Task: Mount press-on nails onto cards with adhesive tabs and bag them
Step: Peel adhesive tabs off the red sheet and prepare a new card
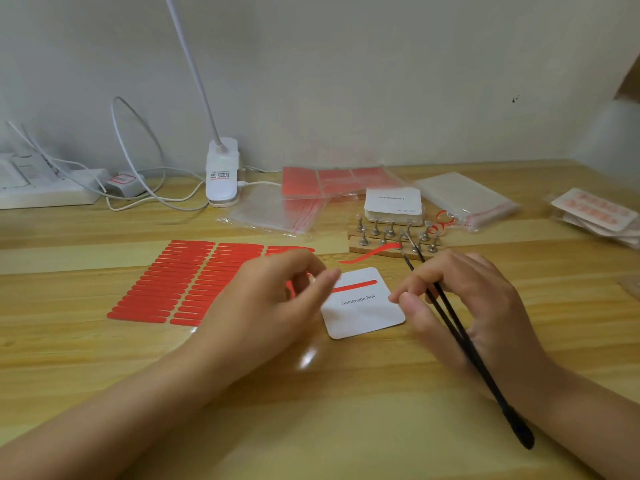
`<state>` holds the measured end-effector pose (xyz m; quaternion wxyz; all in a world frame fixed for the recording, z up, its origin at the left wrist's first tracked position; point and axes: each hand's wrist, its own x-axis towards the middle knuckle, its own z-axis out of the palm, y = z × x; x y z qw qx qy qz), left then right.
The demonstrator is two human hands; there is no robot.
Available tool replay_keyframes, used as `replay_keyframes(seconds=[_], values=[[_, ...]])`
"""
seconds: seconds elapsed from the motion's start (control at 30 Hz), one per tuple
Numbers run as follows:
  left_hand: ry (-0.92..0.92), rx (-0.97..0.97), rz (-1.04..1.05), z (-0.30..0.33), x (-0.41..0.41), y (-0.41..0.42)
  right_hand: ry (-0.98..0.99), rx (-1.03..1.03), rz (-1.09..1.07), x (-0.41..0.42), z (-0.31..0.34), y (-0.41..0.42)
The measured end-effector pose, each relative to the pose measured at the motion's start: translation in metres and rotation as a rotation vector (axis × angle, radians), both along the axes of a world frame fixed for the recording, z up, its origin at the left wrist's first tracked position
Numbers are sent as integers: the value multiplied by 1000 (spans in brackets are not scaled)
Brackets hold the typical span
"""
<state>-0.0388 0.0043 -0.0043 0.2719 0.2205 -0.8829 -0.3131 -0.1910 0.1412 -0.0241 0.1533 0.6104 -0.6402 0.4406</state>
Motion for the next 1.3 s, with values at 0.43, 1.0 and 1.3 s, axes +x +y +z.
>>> replay_keyframes(seconds=[0.43,1.0,1.3], values=[[-59,917,-130,13,-1,-6,62,-59,2,1,-1,-1],[106,840,-112,22,1,-7,130,-41,-12,-2,-2,-3],[219,776,-148,27,2,0,208,12,-32,0,-2,-6]])
